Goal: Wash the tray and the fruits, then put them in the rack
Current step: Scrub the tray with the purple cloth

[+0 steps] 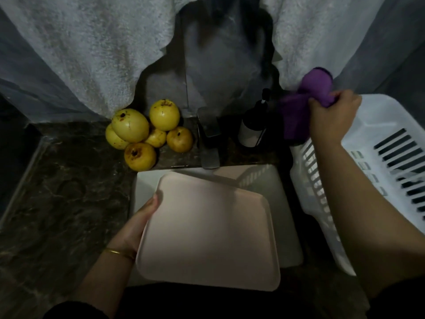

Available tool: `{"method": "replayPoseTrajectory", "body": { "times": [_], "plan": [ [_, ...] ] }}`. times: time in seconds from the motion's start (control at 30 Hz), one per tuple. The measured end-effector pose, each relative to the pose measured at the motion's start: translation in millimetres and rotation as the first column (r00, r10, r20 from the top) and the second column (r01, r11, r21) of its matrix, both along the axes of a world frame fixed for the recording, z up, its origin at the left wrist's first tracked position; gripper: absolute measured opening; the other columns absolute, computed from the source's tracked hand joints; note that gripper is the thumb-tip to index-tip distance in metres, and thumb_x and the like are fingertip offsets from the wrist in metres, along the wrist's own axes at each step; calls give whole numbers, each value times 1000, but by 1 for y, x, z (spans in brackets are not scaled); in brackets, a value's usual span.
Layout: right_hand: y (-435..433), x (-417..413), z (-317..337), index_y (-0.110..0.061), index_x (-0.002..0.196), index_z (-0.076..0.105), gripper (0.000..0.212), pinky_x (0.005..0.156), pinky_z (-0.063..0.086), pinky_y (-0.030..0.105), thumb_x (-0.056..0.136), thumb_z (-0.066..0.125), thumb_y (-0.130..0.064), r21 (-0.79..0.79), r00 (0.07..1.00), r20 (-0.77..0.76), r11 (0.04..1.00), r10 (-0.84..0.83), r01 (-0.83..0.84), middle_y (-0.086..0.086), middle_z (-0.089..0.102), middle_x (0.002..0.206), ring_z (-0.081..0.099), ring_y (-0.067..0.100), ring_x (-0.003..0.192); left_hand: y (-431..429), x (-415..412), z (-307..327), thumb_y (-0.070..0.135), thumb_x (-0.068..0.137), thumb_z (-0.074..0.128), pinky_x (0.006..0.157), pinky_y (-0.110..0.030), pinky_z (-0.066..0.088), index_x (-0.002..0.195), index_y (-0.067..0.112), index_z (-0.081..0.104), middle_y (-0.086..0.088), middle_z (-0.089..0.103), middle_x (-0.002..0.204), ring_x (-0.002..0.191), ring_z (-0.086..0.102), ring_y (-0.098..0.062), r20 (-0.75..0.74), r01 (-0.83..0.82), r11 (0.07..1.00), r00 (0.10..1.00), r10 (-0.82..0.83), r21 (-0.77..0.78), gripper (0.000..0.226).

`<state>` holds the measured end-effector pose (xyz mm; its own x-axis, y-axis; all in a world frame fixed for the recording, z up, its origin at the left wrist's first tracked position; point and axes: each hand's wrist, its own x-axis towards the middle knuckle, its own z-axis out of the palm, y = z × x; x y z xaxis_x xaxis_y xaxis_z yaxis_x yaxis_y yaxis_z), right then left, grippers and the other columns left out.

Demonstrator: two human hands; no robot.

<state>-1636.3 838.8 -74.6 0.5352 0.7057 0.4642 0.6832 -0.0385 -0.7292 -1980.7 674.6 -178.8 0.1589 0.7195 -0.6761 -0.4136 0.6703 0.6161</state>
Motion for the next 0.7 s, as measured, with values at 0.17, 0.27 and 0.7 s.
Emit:
{"method": "replayPoseTrajectory", "body": {
  "times": [0.17,0.27,0.7],
  "plan": [
    [26,25,-13,-5,126,44,47,104,31,38,88,59,-28,-359,996,21,929,-89,90,20,38,135,42,36,125,0,-1,-5,45,95,41,64,-35,56,128,21,56,-8,73,87,72,70,-20,-6,-38,998,999,38,-40,43],
    [29,22,-32,0,145,23,66,111,25,45,95,51,-33,-553,993,108,833,46,22,24,20,151,26,40,138,3,1,-5,43,95,40,57,-34,57,119,21,59,-8,74,83,68,71,-20,8,-58,997,998,58,-44,38],
    [33,25,-20,1,128,45,37,94,37,44,101,38,-24,-362,967,243,918,-73,160,25,43,132,48,41,116,12,2,4,49,95,36,53,-34,58,121,12,57,-11,72,80,64,70,-23,32,-35,991,999,39,-126,50]
  ]
}}
